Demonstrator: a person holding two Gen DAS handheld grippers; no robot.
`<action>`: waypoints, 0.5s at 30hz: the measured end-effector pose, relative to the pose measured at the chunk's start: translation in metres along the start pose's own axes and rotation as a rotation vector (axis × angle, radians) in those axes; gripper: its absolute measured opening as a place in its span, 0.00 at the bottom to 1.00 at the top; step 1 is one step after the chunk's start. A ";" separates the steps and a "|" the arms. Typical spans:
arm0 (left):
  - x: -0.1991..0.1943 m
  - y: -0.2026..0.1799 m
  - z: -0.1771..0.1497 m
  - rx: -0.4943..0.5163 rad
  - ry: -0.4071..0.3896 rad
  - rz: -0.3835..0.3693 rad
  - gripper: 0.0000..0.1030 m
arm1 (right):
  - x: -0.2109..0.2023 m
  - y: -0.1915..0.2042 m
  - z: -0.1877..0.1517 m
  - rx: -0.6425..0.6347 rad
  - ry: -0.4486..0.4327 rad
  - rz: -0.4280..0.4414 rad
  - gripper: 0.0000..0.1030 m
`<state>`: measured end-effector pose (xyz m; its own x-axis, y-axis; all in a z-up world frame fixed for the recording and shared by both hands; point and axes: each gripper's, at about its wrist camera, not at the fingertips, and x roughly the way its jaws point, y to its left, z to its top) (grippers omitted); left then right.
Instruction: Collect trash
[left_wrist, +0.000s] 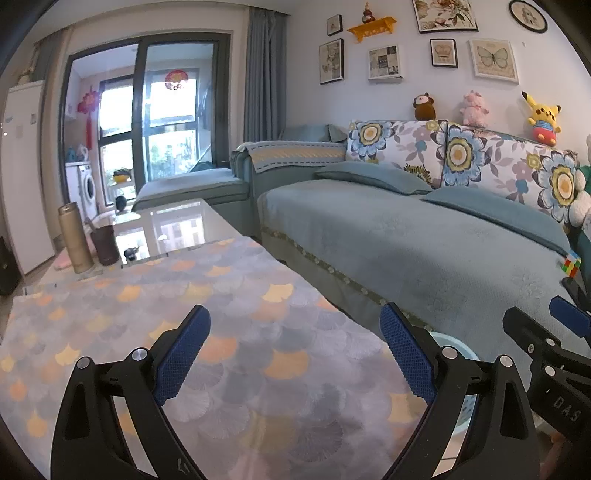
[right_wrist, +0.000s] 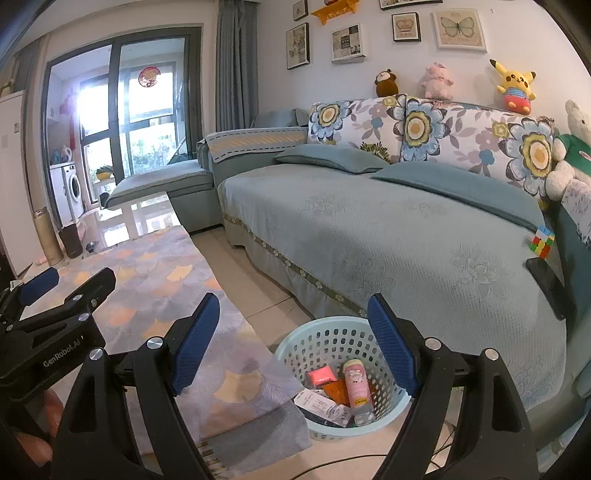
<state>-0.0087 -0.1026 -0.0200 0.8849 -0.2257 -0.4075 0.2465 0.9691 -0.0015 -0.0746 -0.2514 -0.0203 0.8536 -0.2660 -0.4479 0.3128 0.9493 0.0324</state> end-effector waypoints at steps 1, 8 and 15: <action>0.000 0.001 0.000 0.000 0.001 -0.002 0.88 | 0.000 0.000 0.000 0.000 0.001 0.001 0.76; -0.002 -0.001 0.000 -0.014 -0.003 0.005 0.89 | 0.000 0.000 0.000 -0.001 0.002 0.001 0.76; 0.000 0.001 0.001 -0.032 0.014 -0.003 0.90 | 0.000 0.000 0.000 0.000 0.002 0.001 0.76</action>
